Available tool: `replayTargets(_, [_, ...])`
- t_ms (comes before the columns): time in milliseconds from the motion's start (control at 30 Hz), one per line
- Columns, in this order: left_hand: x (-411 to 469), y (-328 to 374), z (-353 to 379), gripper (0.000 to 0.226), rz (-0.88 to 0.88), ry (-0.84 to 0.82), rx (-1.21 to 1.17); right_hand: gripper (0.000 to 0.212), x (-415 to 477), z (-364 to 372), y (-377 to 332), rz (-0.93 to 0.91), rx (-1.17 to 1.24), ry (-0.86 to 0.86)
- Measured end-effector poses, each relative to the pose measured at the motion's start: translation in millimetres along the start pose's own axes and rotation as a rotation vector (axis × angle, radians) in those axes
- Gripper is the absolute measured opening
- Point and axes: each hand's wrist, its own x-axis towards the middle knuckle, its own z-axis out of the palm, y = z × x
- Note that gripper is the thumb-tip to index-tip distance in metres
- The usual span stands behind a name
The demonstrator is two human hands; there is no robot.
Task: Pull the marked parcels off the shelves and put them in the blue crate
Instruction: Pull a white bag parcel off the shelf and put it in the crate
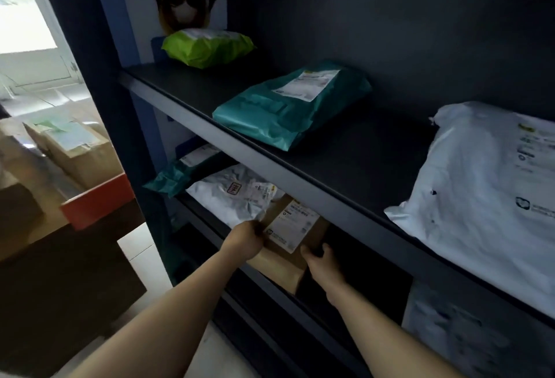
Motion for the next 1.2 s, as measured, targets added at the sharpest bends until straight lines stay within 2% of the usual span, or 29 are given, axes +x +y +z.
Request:
replayTargets(133, [0,-9,0,0.014,0.027,0.004,-0.101,0.080,-5,1,9,0.026,0.054,0.065])
replayTargets(267, [-11,-12,1,0.035,0.111,0.006,-0.174,0.070,-26,2,16,0.004,0.118,0.163])
replayTargets(567, [-23,-24,-1,0.038,0.285,-0.186,-0.248,0.050,-75,22,23,-0.050,0.283,0.426])
replayTargets(767, [-11,-14,4,0.042,0.309,-0.313,-0.236,0.050,-71,19,23,-0.024,0.235,0.554])
replayTargets(967, [7,2,13,0.047,0.303,-0.406,-0.151,0.054,-45,1,18,0.069,0.007,0.547])
replayTargets(1067, [17,-5,-3,0.048,0.343,-0.346,-0.117,0.057,-42,5,-1,-0.016,-0.261,0.643])
replayTargets(1133, [34,-18,-27,0.045,0.360,-0.203,-0.037,0.058,-42,18,-24,-0.180,-0.384,0.677])
replayTargets(1200, [63,-38,-53,0.039,0.354,-0.050,0.064,0.055,-36,40,-52,-0.314,-0.433,0.628])
